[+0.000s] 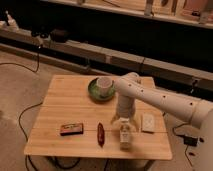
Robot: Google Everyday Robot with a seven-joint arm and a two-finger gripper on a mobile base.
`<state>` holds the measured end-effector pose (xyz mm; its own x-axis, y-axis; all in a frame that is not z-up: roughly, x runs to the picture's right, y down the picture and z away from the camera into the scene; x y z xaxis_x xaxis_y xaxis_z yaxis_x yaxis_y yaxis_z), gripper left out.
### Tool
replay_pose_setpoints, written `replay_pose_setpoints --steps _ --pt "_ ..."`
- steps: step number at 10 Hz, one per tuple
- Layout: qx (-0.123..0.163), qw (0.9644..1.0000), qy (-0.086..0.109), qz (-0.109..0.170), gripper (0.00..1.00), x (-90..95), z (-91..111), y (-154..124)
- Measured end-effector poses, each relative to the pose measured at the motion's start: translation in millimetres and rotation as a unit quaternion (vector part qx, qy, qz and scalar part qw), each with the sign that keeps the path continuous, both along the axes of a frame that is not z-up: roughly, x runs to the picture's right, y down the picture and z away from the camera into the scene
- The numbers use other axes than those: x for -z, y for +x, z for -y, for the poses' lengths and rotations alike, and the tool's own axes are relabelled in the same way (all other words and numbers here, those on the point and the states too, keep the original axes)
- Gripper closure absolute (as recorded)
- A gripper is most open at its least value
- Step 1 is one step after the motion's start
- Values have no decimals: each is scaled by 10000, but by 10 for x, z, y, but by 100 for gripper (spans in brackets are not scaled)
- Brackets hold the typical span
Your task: Stand the bottle upright
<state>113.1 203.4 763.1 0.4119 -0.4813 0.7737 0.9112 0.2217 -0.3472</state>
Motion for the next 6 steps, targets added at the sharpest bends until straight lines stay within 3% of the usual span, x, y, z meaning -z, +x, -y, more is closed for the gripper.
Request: replay_pose_setpoints --steps 2,5,6 --pt "49 10000 85 -1 20 -22 7 7" --pt "433 9952 680 548 20 -137 78 -60" --pt "470 9943 742 610 20 -145 88 -65"
